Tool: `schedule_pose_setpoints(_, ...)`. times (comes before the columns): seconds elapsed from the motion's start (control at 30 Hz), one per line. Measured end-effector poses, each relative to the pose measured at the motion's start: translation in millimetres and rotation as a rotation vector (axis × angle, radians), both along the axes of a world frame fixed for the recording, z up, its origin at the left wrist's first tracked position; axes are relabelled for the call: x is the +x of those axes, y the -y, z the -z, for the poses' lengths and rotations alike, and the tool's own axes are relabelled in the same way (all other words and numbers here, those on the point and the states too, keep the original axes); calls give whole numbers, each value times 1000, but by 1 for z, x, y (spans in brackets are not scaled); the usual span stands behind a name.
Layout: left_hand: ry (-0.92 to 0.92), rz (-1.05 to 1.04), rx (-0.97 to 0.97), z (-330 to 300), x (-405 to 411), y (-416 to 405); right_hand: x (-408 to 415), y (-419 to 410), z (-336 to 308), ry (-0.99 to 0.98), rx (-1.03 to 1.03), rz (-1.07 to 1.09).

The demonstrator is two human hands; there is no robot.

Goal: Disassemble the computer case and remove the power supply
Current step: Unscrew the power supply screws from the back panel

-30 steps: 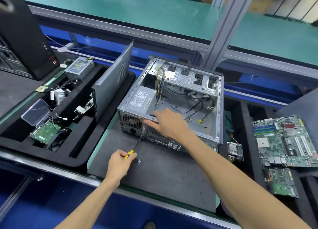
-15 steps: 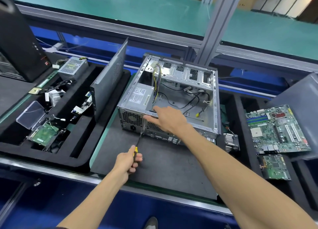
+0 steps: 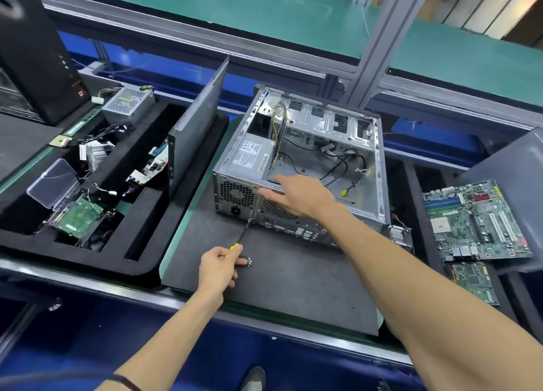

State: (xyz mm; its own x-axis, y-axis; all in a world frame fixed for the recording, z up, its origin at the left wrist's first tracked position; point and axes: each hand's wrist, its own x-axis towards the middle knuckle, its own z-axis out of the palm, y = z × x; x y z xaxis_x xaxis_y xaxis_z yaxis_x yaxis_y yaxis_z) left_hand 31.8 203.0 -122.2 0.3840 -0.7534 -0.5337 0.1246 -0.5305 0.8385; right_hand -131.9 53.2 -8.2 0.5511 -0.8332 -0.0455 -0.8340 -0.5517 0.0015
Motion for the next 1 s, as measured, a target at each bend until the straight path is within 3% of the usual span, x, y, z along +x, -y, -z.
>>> schedule_pose_setpoints(0.07,-108,-12,51,-1,-1,0,0,0,0,3,-10,-2)
schedule_pose_setpoints(0.23,-164,71,123,0,0,2,0,-1,1,7,-17,0)
schedule_pose_setpoints(0.4,72,151,75,-2,4,6,1,-2,0,30,-22,-2)
schedule_pose_setpoints(0.53,182,72,17,0,10,0,1,-3,-1,48,-27,4)
schedule_pose_setpoints(0.77,39,115,77,-8,18,4,2,-5,-3,55,-1,12)
schedule_pose_setpoints(1.0,229,197,90,-6,16,5,1,-6,-4,55,13,2)
